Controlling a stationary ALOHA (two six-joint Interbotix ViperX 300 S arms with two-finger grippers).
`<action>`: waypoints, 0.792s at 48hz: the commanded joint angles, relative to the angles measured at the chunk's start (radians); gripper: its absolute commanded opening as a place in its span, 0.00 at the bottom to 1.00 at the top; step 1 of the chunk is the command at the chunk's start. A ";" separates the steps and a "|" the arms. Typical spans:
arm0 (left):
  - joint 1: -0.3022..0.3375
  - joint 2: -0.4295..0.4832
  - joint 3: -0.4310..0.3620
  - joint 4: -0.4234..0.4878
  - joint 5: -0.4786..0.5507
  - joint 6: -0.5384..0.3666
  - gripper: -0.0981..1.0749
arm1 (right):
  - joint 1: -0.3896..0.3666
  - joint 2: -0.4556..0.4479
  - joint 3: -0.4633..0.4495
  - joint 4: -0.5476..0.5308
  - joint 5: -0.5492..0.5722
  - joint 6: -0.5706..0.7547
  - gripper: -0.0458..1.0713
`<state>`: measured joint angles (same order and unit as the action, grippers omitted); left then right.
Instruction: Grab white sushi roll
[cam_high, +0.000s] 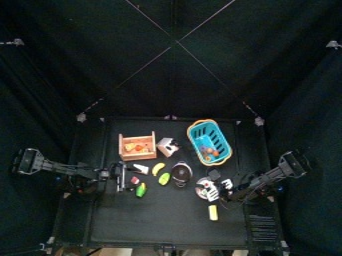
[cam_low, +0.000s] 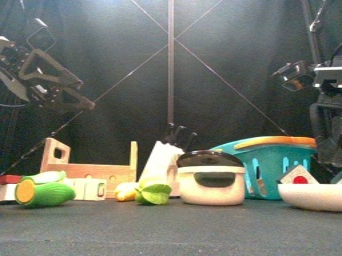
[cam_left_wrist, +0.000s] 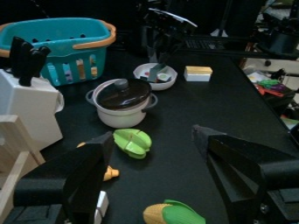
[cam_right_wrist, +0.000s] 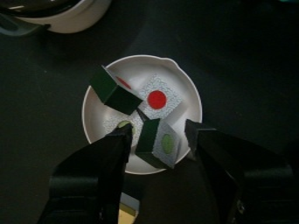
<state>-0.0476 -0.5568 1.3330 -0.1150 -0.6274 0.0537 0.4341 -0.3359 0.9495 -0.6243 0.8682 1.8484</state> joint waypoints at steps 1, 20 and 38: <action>-0.003 0.002 -0.008 0.002 -0.003 0.000 0.96 | -0.002 -0.029 -0.021 -0.017 0.002 -0.002 0.81; -0.002 0.002 0.000 -0.008 -0.005 0.000 0.96 | -0.002 -0.087 -0.049 -0.166 -0.029 -0.006 0.81; 0.021 0.002 -0.037 -0.060 0.262 0.008 0.96 | -0.025 -0.081 -0.072 -0.377 -0.133 -0.015 0.81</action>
<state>-0.0383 -0.5568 1.3453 -0.1733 -0.4648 0.0614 0.4218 -0.4080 0.8912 -0.9848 0.7470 1.8316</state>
